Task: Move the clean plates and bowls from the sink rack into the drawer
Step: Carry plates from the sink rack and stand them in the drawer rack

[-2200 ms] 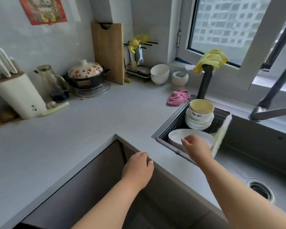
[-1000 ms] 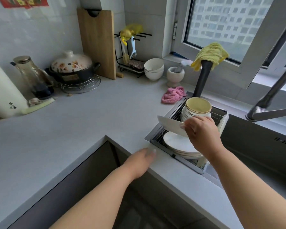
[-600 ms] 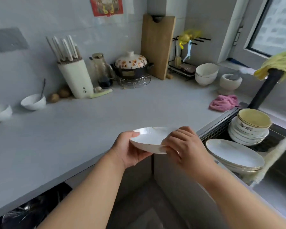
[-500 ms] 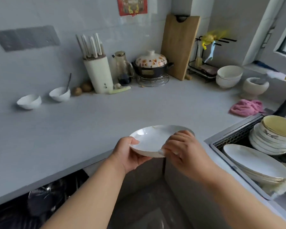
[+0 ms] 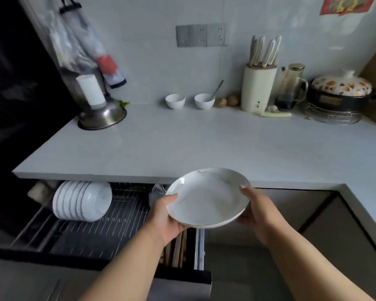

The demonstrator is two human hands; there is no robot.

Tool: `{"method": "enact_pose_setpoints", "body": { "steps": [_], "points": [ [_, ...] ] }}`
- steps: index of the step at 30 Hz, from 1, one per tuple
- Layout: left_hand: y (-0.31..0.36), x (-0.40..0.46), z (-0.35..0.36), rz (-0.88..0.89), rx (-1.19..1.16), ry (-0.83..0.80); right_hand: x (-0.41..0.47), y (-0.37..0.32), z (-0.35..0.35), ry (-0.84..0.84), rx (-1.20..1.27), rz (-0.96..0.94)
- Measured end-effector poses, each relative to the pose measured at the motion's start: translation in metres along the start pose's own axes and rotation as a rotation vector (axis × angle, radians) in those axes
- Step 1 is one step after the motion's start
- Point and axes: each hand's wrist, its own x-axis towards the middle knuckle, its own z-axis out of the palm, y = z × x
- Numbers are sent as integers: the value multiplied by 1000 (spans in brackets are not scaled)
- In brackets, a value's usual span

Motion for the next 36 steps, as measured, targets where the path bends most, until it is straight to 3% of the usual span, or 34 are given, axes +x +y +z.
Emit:
{"method": "enact_pose_setpoints", "body": {
  "steps": [4,13,17,22,28,33,36],
  "points": [
    [19,-16,-67,10,-28,75,-11,15,67,-91,139,95],
    [61,-49,-208,33,154,346,-27,54,205,-156,60,108],
    [74,-58,-255,134,438,500,-27,70,245,-131,-49,103],
    [92,-63,-297,280,747,581,-12,83,284,-115,-148,89],
    [92,-56,-342,258,938,689,21,105,318,-89,-229,88],
    [95,-41,-372,242,1372,904,58,121,347,-137,-352,90],
    [101,-25,-387,196,1482,988,83,132,371,-173,-449,93]
  ]
}}
